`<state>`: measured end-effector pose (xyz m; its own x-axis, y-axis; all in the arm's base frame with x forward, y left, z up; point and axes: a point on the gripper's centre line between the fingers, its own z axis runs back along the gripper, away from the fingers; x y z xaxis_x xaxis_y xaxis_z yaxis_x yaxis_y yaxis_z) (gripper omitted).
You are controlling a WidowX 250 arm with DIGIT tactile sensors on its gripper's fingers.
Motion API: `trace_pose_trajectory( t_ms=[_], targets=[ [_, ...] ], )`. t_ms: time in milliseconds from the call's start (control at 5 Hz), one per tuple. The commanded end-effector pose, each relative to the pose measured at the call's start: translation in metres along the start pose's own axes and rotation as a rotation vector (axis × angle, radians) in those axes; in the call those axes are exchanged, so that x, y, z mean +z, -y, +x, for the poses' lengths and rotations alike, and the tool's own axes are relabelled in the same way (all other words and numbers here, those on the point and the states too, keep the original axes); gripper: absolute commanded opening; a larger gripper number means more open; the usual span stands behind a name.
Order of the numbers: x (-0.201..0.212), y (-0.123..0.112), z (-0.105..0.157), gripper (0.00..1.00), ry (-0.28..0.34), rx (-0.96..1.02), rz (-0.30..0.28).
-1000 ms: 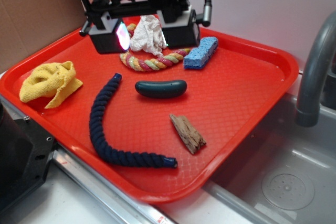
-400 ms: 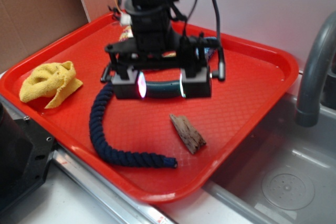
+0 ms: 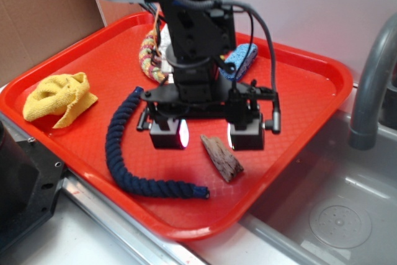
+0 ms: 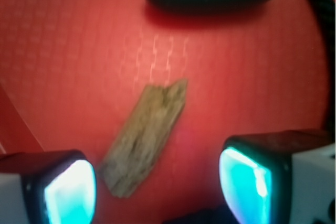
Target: Grab the wood chip.
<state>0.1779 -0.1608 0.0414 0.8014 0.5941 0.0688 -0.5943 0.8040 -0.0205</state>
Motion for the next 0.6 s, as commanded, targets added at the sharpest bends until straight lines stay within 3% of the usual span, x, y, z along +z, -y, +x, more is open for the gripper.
trace_pose_trajectory(
  t_ms=[0,400],
  targets=[
    [-0.021,0.007,0.003,1.00,-0.047,0.006,0.026],
    [-0.007,-0.006,0.011,1.00,-0.006,0.025,-0.019]
  ],
)
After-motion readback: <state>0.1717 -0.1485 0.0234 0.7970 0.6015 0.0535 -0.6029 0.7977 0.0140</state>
